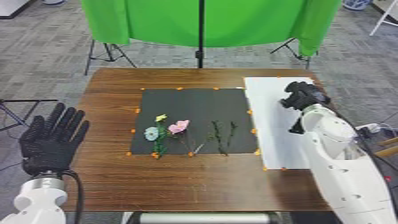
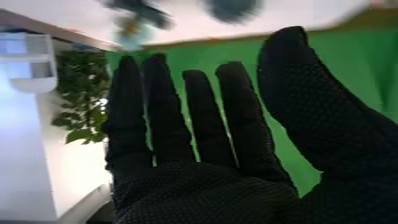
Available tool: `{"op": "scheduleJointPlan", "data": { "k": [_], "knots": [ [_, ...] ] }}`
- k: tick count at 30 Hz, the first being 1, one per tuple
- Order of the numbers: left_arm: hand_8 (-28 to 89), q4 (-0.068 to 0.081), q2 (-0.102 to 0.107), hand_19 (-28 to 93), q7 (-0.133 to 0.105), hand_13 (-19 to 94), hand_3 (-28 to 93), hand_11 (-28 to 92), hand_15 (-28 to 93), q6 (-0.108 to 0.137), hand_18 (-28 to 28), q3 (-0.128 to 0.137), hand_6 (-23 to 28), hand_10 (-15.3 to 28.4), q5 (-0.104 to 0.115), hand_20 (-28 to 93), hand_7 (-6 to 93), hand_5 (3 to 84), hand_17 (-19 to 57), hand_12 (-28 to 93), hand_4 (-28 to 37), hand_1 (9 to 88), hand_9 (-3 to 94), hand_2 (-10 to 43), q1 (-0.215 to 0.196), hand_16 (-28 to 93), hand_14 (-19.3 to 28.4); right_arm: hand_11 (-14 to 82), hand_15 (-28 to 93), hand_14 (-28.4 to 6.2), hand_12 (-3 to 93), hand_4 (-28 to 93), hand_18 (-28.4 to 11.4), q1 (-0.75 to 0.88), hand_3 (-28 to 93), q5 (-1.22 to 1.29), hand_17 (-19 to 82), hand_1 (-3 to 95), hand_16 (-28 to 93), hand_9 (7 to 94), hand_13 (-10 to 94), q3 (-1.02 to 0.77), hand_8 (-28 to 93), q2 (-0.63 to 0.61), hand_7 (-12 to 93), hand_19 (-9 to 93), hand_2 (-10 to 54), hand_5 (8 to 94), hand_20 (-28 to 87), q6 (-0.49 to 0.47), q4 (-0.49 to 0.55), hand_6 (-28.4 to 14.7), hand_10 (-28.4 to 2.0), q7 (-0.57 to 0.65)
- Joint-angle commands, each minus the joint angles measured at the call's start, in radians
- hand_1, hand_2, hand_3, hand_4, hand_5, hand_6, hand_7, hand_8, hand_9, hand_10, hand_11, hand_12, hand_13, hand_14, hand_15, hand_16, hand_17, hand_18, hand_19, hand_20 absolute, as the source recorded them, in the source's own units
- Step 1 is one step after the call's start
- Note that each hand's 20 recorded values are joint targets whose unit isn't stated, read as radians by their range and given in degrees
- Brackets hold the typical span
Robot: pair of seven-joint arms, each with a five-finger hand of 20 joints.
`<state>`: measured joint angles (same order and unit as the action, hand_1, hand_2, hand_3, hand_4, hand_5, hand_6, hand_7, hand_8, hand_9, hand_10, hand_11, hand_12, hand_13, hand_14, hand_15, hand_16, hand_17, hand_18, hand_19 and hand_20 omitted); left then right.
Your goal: Arrange flowers
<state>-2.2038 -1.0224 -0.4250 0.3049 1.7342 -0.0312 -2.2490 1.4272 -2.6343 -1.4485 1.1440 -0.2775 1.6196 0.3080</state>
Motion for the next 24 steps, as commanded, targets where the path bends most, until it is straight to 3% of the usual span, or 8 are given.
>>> {"op": "scheduleJointPlan", "data": {
  "k": [1,10,15,21,24],
  "knots": [
    [-10,0.001,-0.010,32,0.004,34,79,18,23,-0.010,12.8,-0.005,8.2,14.0,0.004,13,11.7,46.0,-4.4,10,-28.3,24.8,41.0,15.3,-0.005,-3,12.7,6.6,21,-12.1,13.4,-28,-19.3,-0.022,84,-0.022,21,45.7,21,43.3,43,0.016,-11,0.000,14,73,-9.5,45.6,36,0.014,-0.038,-2.8,-12.8,0.000],
    [-10,-0.001,-0.011,32,-0.006,34,79,18,23,-0.010,12.8,-0.011,8.2,14.0,0.004,13,11.6,46.0,-4.3,10,-28.3,24.8,41.0,15.4,-0.012,-3,12.8,6.4,26,-10.0,12.6,-28,-19.3,-0.054,83,-0.045,24,47.5,20,44.4,49,0.053,-12,-0.004,15,75,-9.5,45.7,38,0.006,-0.075,-1.2,-10.9,-0.012],
    [-10,0.002,-0.010,32,-0.004,34,79,18,23,-0.014,12.8,-0.014,8.2,14.0,0.004,13,11.5,46.1,-4.3,10,-28.3,24.8,40.9,15.4,-0.011,-3,12.8,12.7,31,-9.0,14.2,-28,-19.0,-0.070,80,-0.031,26,50.3,21,61.9,58,0.072,-13,0.005,17,76,-9.5,57.0,39,-0.014,-0.122,0.7,-10.4,0.031],
    [-10,0.006,-0.009,32,-0.001,34,79,18,23,-0.012,12.8,-0.022,8.2,14.0,0.008,13,11.6,46.1,-4.3,10,-28.3,24.8,40.9,15.4,-0.002,-3,12.8,15.3,30,-6.8,16.3,-28,-19.0,-0.067,71,-0.061,28,56.0,34,69.7,65,0.098,-14,0.009,18,77,-9.5,64.0,42,0.040,-0.157,2.5,-9.7,0.014],
    [-10,0.006,-0.009,32,-0.001,34,79,18,23,-0.014,12.7,-0.021,8.2,14.0,0.007,13,11.5,46.1,-4.3,10,-28.3,24.8,40.9,15.4,-0.003,-3,12.8,6.9,28,-5.7,30.1,-28,-18.6,-0.054,67,-0.042,29,59.6,40,79.4,69,0.103,-4,0.009,22,77,-9.5,70.5,43,0.078,-0.142,2.1,-9.1,0.016]
  ]
}}
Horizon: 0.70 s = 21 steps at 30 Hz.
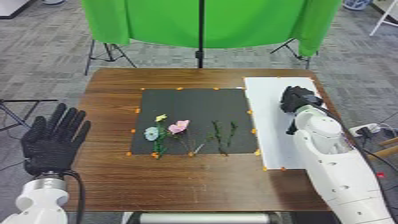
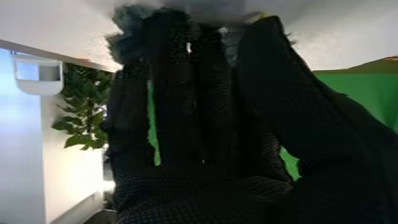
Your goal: Arrange flowers
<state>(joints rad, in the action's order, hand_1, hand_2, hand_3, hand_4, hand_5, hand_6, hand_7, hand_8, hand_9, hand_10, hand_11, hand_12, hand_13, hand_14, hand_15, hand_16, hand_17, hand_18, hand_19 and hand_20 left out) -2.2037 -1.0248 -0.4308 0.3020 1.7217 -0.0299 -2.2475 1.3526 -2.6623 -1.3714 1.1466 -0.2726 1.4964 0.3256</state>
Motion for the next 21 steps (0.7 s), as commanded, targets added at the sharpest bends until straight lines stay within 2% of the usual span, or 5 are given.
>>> {"op": "scheduleJointPlan", "data": {
  "k": [1,5,11,15,21],
  "knots": [
    [-10,0.006,-0.006,32,0.006,34,79,18,23,-0.014,12.7,-0.007,8.2,14.0,0.004,13,11.5,46.1,-4.3,10,-28.3,24.8,40.9,15.4,-0.005,-3,12.8,6.4,28,-5.5,33.0,-28,-18.6,0.026,67,-0.010,29,60.4,42,82.5,70,0.030,-2,0.003,25,77,-9.5,73.0,43,0.093,-0.008,2.3,-9.1,0.000],
    [-10,0.000,-0.005,32,0.001,34,79,18,23,-0.011,12.7,-0.002,8.2,14.1,0.005,13,11.5,46.0,-4.3,10,-28.3,24.8,40.9,15.4,-0.017,-3,12.7,7.0,29,-5.5,35.6,-28,-18.6,0.038,67,0.014,30,60.6,43,85.9,72,0.048,0,-0.017,30,77,-9.5,76.4,43,0.144,0.056,1.8,-9.5,-0.018],
    [-10,0.003,-0.003,32,0.006,34,79,18,23,-0.010,12.7,-0.001,8.2,14.0,0.004,13,11.6,46.0,-4.3,10,-28.3,24.7,40.9,15.4,-0.013,-3,12.7,6.4,28,-5.5,35.7,-28,-18.7,0.033,68,0.050,30,60.4,43,86.1,72,0.107,0,-0.038,31,77,-9.5,76.1,43,0.189,0.172,1.4,-9.6,-0.037],
    [-10,0.005,-0.003,32,0.009,34,79,18,23,-0.010,12.7,-0.001,8.2,14.0,0.002,13,11.5,46.0,-4.3,9,-28.3,24.7,40.9,15.4,-0.008,-3,12.8,5.3,28,-5.6,34.5,-28,-18.9,0.023,69,0.056,30,60.0,43,83.6,71,0.145,1,-0.035,32,77,-9.5,75.4,43,0.158,0.230,0.9,-9.6,-0.065],
    [-9,0.008,-0.004,32,0.011,34,79,18,23,-0.005,12.7,-0.003,8.2,14.0,0.009,13,11.6,46.0,-4.3,10,-28.3,24.7,40.9,15.4,-0.004,-3,12.8,4.7,27,-6.0,32.7,-28,-18.8,0.016,71,0.028,29,59.5,42,81.0,69,0.155,1,-0.020,33,77,-9.5,75.6,43,0.132,0.204,1.1,-10.0,-0.065]
  ]
}}
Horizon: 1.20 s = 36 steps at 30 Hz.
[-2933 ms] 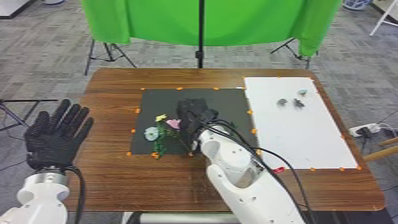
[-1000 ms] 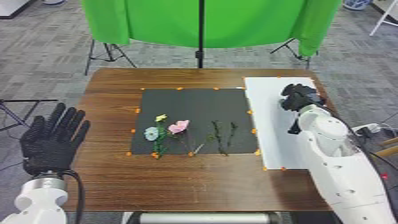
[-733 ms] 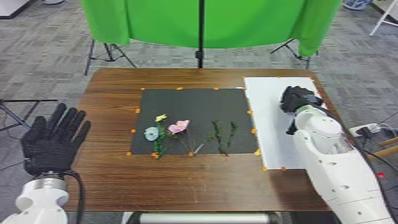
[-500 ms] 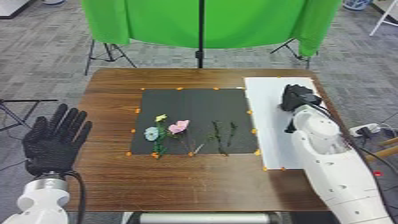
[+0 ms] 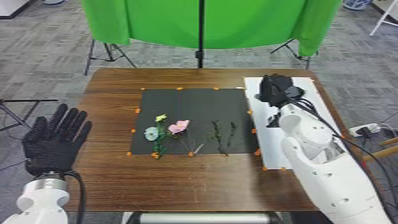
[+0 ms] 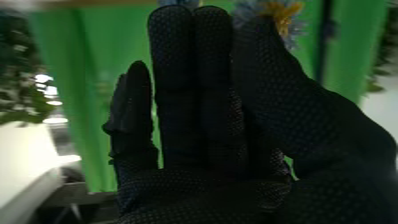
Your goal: Arrange flowers
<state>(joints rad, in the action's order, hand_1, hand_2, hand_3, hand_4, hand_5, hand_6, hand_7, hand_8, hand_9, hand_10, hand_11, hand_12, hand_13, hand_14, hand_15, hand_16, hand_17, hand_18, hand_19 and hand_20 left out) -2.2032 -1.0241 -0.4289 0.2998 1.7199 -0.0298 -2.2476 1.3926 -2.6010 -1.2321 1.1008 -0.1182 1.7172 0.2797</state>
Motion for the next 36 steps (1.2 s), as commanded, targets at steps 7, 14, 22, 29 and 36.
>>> {"op": "scheduleJointPlan", "data": {
  "k": [7,14,22,29,36],
  "knots": [
    [-10,0.001,-0.008,32,0.003,34,79,18,23,0.000,12.8,0.009,8.2,14.0,0.009,13,11.6,46.0,-4.4,10,-28.3,24.7,40.9,15.4,-0.023,-3,12.8,4.8,27,-6.4,32.9,-28,-18.9,0.003,71,-0.031,29,59.6,42,81.5,69,-0.047,1,0.009,33,77,-9.5,76.2,43,-0.028,-0.093,0.8,-10.3,0.048],
    [-10,-0.003,-0.011,32,-0.009,34,79,18,23,0.001,12.8,0.011,8.2,14.1,0.011,13,11.7,46.0,-4.4,10,-28.3,24.8,40.9,15.5,-0.038,-3,12.8,4.8,27,-6.4,33.0,-28,-19.0,0.010,72,-0.006,28,59.3,42,81.5,68,-0.081,1,-0.002,33,76,-9.5,76.4,42,-0.030,-0.128,0.5,-10.4,0.136],
    [-10,-0.003,-0.014,32,-0.012,34,79,19,23,0.005,12.7,0.011,8.2,14.0,0.013,13,11.6,46.0,-4.2,10,-28.3,24.7,40.9,15.5,-0.041,-3,12.8,12.7,21,-11.7,15.5,-28,-17.7,0.019,77,0.040,19,56.2,21,64.6,50,-0.075,0,0.006,35,56,-9.5,76.6,29,-0.039,-0.106,0.6,-13.0,0.165],
    [-10,-0.002,-0.014,32,-0.012,34,79,19,23,0.004,12.7,0.007,8.2,14.0,0.015,13,11.6,46.1,-4.3,10,-28.3,24.7,40.8,15.4,-0.041,-3,12.8,10.2,15,-14.2,13.2,-28,-16.8,0.052,79,0.090,13,54.6,18,57.6,42,-0.075,-1,-0.002,36,45,-9.5,76.9,19,-0.002,-0.024,0.6,-13.4,0.166],
    [-10,-0.002,-0.017,32,-0.010,34,79,19,23,0.007,12.8,0.009,8.2,14.0,0.011,13,11.7,46.0,-4.4,10,-28.3,24.7,40.9,15.5,-0.042,-3,12.8,12.4,44,-13.8,15.2,-28,-19.0,0.040,79,0.109,15,54.9,18,56.3,40,-0.053,-1,-0.009,35,67,-9.5,78.2,34,0.034,0.028,0.8,-13.7,0.143]
  ]
}}
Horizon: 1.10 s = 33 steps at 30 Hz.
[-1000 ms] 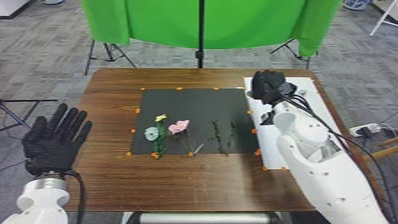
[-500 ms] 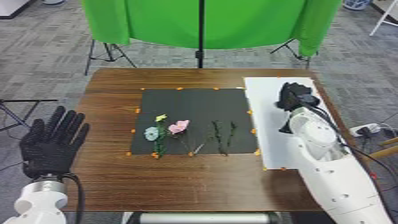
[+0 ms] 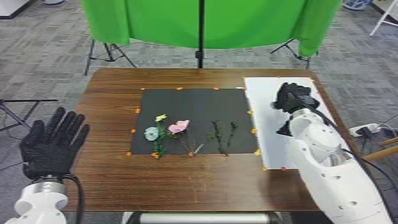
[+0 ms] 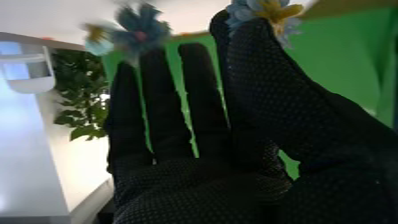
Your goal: Arrange flowers
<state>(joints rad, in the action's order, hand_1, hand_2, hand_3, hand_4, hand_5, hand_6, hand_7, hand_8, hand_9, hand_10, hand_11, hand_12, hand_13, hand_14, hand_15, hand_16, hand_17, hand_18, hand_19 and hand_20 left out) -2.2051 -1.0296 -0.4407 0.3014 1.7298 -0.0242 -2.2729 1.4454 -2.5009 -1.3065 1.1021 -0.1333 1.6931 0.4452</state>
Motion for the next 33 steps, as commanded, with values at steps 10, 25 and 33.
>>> {"op": "scheduleJointPlan", "data": {
  "k": [10,25,33],
  "knots": [
    [-9,0.001,-0.003,33,0.013,34,79,19,24,0.006,13.0,0.005,8.2,14.0,0.005,14,11.4,46.0,-4.5,9,-28.3,24.7,40.9,15.5,-0.017,-3,12.8,9.8,23,-16.4,13.4,-28,-18.4,0.004,81,0.030,8,53.5,14,50.2,30,0.052,0,0.001,36,55,-9.5,78.3,27,0.041,0.132,1.1,-15.1,-0.068],
    [-10,0.015,0.005,33,0.038,34,79,18,23,0.003,13.0,-0.010,8.2,14.0,-0.003,14,11.7,46.0,-4.5,9,-28.3,24.7,41.0,15.5,0.022,-3,12.8,9.3,19,-16.8,13.0,-28,-18.9,0.002,80,-0.091,7,53.4,16,50.1,30,0.261,-1,0.166,37,55,-9.5,77.9,23,-0.012,0.129,1.1,-15.3,-0.208],
    [-10,0.013,0.001,33,0.032,34,79,19,24,0.005,13.0,-0.013,8.2,14.0,-0.005,14,11.4,46.1,-4.5,9,-28.3,24.7,41.0,15.5,0.018,-3,12.8,9.4,19,-16.8,13.0,-28,-19.0,0.033,80,-0.110,7,53.7,17,50.7,31,0.312,-1,0.162,37,55,-9.5,77.8,23,-0.091,0.139,1.0,-15.1,-0.241]
  ]
}}
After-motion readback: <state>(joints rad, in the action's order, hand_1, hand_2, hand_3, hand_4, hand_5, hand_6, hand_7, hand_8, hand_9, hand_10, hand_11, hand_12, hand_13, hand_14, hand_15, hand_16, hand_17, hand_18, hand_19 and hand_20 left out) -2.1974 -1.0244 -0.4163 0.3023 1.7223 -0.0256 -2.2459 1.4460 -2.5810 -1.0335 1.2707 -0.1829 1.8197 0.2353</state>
